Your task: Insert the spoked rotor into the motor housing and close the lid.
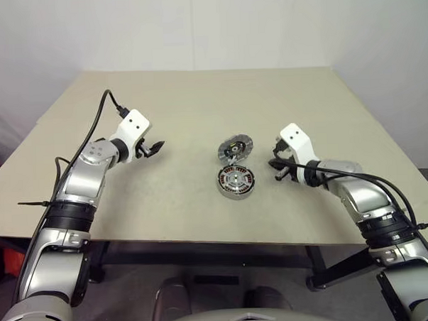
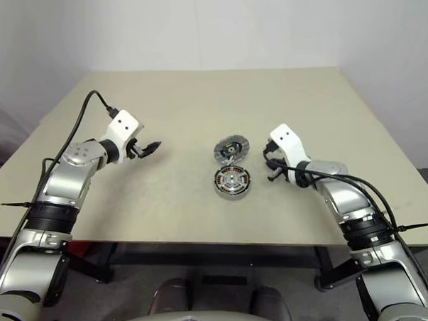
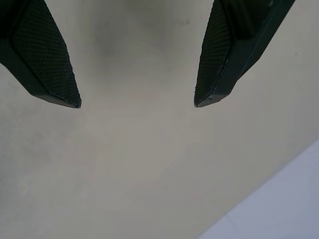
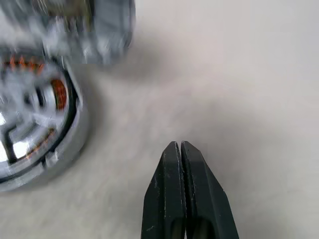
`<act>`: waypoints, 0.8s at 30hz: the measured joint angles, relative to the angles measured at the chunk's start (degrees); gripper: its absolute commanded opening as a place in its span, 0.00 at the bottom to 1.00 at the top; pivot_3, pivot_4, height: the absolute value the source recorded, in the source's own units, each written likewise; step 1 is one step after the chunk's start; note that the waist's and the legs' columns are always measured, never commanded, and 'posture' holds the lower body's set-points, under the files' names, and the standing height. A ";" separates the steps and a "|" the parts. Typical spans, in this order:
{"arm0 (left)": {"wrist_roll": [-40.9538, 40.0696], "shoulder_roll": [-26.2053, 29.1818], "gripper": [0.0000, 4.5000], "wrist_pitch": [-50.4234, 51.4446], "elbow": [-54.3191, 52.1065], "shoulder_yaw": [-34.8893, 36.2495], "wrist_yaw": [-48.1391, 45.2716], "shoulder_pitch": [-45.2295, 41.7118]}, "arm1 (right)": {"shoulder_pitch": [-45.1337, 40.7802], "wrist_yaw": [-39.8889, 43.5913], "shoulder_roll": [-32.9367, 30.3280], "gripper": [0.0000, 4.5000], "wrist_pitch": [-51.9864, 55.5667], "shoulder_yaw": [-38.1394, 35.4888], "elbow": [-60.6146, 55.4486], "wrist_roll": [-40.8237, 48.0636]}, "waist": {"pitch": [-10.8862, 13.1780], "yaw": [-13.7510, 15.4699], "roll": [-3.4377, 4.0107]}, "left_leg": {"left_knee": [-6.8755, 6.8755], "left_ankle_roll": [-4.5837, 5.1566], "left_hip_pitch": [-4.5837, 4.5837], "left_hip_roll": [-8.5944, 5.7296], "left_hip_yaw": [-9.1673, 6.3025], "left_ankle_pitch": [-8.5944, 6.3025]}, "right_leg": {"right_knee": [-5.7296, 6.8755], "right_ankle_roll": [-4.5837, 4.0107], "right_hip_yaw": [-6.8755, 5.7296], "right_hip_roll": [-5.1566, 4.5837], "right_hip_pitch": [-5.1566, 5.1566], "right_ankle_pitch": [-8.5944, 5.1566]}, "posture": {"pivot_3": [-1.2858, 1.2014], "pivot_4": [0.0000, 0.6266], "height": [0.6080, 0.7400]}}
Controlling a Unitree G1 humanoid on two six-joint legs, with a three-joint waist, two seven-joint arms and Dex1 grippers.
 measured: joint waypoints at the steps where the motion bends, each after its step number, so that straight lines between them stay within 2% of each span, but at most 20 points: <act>1: -0.01 0.00 0.85 0.00 0.00 0.00 0.00 0.00 | -0.36 0.61 -0.09 0.01 0.63 -0.31 -1.73 0.25 | 0.00 0.00 0.00 | 0.00 0.00 0.01 0.01 -0.01 0.00 | 0.02 -0.02 0.00 0.02 0.00 0.01 | 0.52 0.00 1.00; 10: 0.00 0.00 0.85 -0.01 0.01 0.00 0.00 0.00 | 0.02 6.78 -0.88 0.01 11.35 -0.55 -16.63 7.68 | 0.00 0.10 0.00 | -0.01 0.05 -0.12 0.00 0.00 -0.03 | -0.15 -0.06 0.00 0.03 -0.05 0.01 | 0.52 0.00 1.00; 17: -0.01 0.18 0.85 0.00 -0.01 0.07 0.01 0.21 | 2.62 5.90 2.89 0.01 13.15 2.44 -15.10 7.72 | 0.00 0.06 0.00 | -0.01 0.04 0.02 0.00 -0.02 -0.03 | -0.04 -0.04 0.01 0.02 0.01 0.02 | 0.52 0.00 1.00; 24: -0.01 0.36 0.85 0.06 -0.04 0.24 0.12 0.39 | 3.29 5.24 4.61 0.01 9.01 3.93 -9.55 5.08 | -0.01 0.01 -0.01 | -0.01 0.03 0.04 0.00 -0.02 -0.02 | -0.02 -0.05 0.01 0.02 0.02 0.03 | 0.52 0.00 1.00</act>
